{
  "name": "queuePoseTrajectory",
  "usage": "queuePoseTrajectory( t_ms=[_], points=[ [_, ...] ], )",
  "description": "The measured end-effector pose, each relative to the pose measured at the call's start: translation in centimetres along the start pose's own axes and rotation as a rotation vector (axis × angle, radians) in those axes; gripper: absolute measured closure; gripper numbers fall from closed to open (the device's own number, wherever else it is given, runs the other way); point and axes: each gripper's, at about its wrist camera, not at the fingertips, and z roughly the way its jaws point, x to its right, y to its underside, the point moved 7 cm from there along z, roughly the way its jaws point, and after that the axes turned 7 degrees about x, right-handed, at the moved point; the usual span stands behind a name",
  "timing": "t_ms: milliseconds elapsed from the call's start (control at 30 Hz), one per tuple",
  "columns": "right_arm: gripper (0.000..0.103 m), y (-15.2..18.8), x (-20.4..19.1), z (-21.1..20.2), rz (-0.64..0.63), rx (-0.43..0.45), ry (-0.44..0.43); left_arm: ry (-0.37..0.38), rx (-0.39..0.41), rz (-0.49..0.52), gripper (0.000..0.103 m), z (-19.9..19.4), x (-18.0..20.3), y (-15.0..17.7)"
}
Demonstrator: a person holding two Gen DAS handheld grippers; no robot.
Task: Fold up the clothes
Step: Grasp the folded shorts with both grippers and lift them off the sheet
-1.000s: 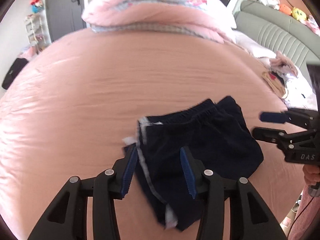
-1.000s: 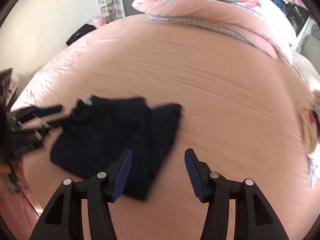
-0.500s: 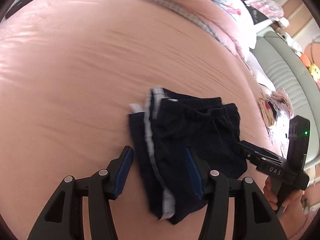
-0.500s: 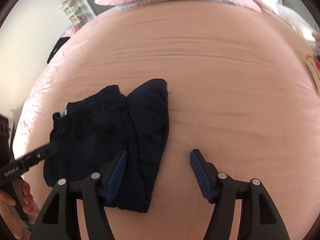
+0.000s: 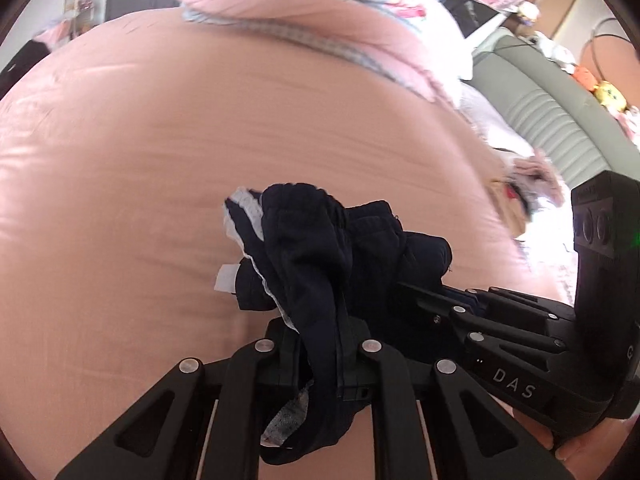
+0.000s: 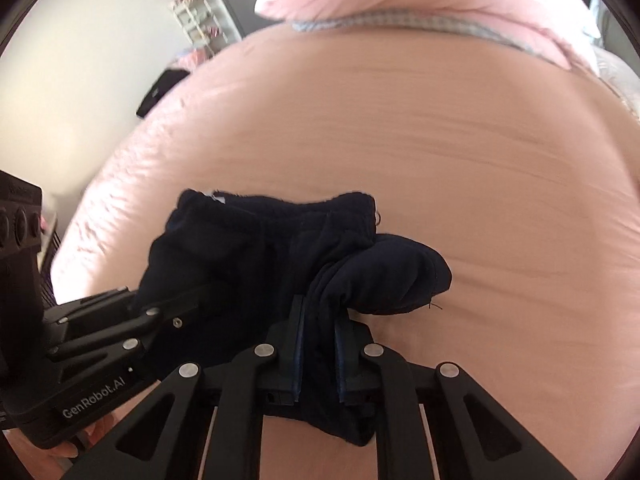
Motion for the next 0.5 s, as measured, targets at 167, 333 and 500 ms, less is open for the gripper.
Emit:
queuePoseTrajectory(
  t_ms=[167, 333, 500],
  points=[
    [0.092, -1.9, 3.1, -8.6, 0.021, 0.087, 0.029, 0.130, 0.000, 0.045, 0.094, 1.5, 7.0, -4.2],
    [0.092, -4.2, 11.2, -17.8, 0.060, 0.182, 0.135, 0.272, 0.015, 0.167, 0.094, 6.6, 19.8, -9.1],
    [0.092, -6.3, 21.3, -25.3, 0.124, 0.255, 0.270, 0.347, 0.028, 0.265, 0.094, 9.1, 30.2, -11.8]
  ],
)
